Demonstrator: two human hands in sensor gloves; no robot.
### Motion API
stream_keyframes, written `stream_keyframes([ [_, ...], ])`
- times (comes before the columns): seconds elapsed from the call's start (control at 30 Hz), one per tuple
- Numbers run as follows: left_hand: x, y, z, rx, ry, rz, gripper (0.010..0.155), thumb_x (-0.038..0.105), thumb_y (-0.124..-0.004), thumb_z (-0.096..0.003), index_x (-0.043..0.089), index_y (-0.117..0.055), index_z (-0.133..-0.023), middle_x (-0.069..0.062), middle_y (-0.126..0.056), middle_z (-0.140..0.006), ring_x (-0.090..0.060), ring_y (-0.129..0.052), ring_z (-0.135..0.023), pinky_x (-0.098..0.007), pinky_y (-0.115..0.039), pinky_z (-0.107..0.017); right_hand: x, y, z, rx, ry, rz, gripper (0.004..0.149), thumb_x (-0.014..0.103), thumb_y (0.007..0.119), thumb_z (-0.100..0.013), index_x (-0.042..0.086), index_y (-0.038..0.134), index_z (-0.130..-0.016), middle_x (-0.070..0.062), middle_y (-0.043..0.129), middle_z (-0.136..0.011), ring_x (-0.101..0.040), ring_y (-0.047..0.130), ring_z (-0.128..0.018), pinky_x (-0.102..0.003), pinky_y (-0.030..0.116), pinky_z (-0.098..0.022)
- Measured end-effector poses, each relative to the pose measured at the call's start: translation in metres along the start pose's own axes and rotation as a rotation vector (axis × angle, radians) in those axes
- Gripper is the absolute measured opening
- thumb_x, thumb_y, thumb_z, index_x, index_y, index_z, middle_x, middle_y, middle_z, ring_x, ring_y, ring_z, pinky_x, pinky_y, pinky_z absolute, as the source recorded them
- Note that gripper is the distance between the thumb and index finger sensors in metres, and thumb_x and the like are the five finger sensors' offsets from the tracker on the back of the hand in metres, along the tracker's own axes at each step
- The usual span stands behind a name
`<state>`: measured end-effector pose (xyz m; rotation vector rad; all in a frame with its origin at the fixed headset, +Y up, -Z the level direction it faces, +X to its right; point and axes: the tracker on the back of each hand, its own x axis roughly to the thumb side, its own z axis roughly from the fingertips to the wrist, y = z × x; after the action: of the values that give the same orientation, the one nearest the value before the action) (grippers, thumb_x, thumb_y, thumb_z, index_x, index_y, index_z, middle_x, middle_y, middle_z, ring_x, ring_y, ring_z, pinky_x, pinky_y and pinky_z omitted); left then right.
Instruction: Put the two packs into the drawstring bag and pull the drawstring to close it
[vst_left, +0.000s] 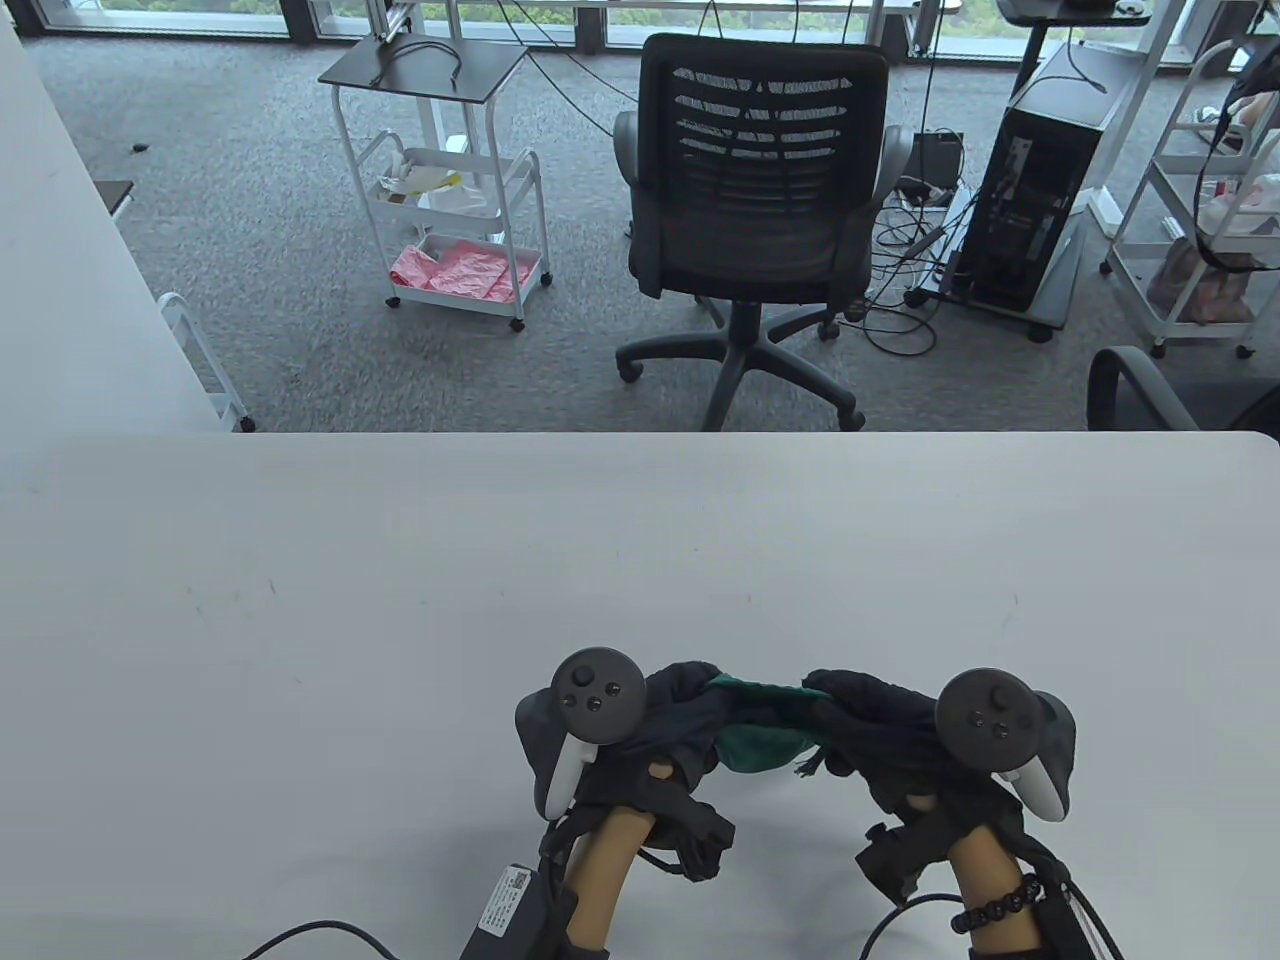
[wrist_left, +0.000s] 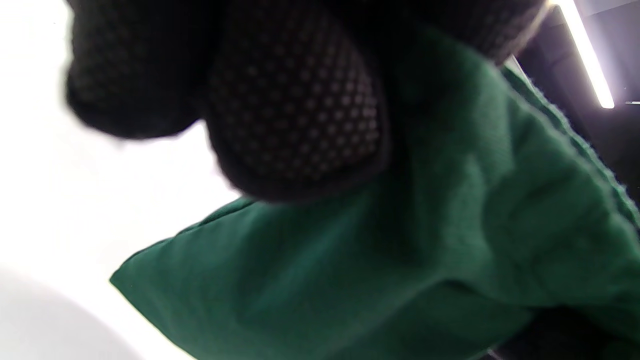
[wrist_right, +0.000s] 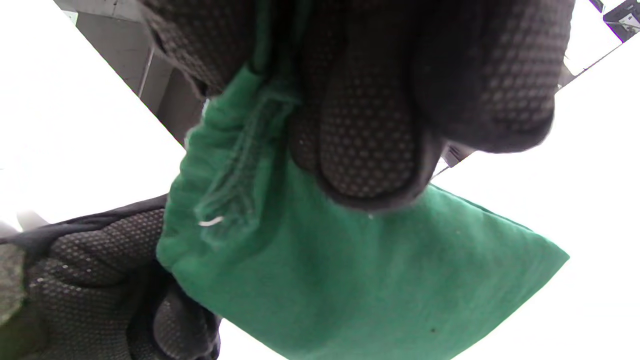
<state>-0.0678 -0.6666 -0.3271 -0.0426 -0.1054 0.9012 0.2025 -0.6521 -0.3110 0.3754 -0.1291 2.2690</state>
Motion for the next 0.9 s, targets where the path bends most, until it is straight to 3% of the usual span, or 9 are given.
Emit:
stream_keyframes([
  [0.63, -0.02, 0.006, 0.009, 0.024, -0.022, 0.143, 0.042, 0.043, -0.081, -0.0512, 0.018, -0.086, -0.084, 0.0, -0.103, -0.055, -0.008, -0.11, -0.028, -0.032, -0.098, -0.03, -0.007, -0.022, 0.007, -0.117, -0.032, -0.094, 0.042, 0.037, 0.078, -0.052, 0.01, 0.084, -0.084, -0.008, 0.1, -0.066, -0.02, 0.109, -0.04, -0.036, 0.096, -0.031],
  [0.8, -0.025, 0.012, 0.01, 0.042, -0.01, 0.164, 0.042, 0.043, -0.081, -0.0512, 0.018, -0.086, -0.084, 0.0, -0.103, -0.054, -0.008, -0.11, -0.028, -0.032, -0.098, -0.03, -0.011, -0.025, 0.009, -0.127, -0.026, -0.111, 0.05, 0.043, 0.074, -0.053, 0.009, 0.08, -0.089, -0.011, 0.096, -0.075, -0.025, 0.108, -0.05, -0.04, 0.095, -0.039],
  [0.9, -0.026, 0.014, 0.01, 0.05, -0.007, 0.162, 0.042, 0.043, -0.081, -0.0511, 0.018, -0.086, -0.084, 0.0, -0.103, -0.054, -0.008, -0.11, -0.026, -0.032, -0.099, -0.029, -0.012, -0.022, 0.008, -0.091, -0.034, -0.122, 0.06, 0.048, 0.074, -0.052, 0.008, 0.071, -0.097, -0.017, 0.086, -0.089, -0.037, 0.099, -0.069, -0.051, 0.087, -0.052],
])
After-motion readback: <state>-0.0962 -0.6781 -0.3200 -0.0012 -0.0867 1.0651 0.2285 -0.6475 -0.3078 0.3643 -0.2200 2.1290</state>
